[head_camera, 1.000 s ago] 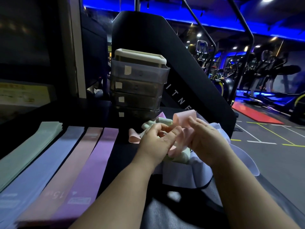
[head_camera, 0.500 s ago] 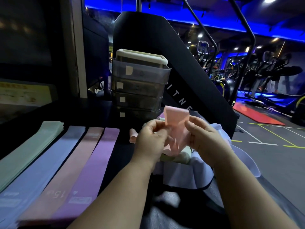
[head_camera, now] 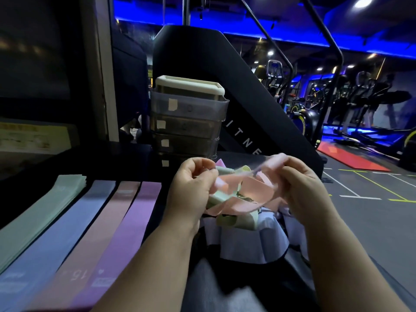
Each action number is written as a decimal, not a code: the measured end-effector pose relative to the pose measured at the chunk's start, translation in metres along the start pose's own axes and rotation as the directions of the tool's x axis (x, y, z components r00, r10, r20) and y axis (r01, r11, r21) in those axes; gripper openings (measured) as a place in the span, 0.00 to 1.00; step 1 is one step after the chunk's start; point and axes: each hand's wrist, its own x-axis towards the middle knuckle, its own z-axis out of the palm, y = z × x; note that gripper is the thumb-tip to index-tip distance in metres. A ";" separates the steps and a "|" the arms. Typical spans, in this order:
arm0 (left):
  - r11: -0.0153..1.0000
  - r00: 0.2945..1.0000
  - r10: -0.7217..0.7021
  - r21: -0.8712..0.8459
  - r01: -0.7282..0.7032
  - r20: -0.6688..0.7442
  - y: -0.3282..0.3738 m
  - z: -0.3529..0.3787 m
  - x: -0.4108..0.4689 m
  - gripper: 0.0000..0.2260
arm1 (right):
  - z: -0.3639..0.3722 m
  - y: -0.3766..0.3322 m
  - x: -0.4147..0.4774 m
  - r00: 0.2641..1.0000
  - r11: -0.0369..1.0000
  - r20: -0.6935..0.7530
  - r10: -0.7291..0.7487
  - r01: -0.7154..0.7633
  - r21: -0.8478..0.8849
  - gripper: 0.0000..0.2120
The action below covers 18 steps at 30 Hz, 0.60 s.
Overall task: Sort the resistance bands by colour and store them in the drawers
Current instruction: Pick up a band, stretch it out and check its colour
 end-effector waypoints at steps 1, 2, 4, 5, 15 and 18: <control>1.000 1.000 0.017 -0.011 -0.017 -0.014 0.003 -0.002 0.001 0.09 | -0.004 -0.001 0.002 1.000 1.000 -0.022 0.004 -0.004 0.008 0.18; 0.999 0.999 0.036 -0.017 -0.037 -0.027 0.010 -0.003 0.001 0.10 | -0.008 -0.001 0.004 0.999 1.000 -0.051 0.008 -0.007 0.015 0.18; 0.997 0.997 0.064 -0.038 -0.065 -0.038 0.023 -0.008 0.001 0.09 | -0.016 0.002 0.008 0.993 1.000 -0.115 0.025 -0.023 0.021 0.20; 0.996 0.996 0.079 -0.041 -0.080 -0.037 0.029 -0.012 0.003 0.09 | -0.020 0.003 0.010 0.990 0.999 -0.140 0.030 -0.027 0.023 0.20; 0.891 0.959 0.265 0.406 -0.205 -0.098 0.040 -0.070 0.003 0.14 | -0.021 -0.003 0.005 0.983 0.998 -0.182 0.031 -0.039 -0.041 0.13; 0.787 0.941 0.315 0.589 -0.185 -0.126 0.022 -0.074 -0.007 0.15 | -0.017 0.001 0.006 0.975 0.993 -0.221 -0.005 -0.022 -0.119 0.15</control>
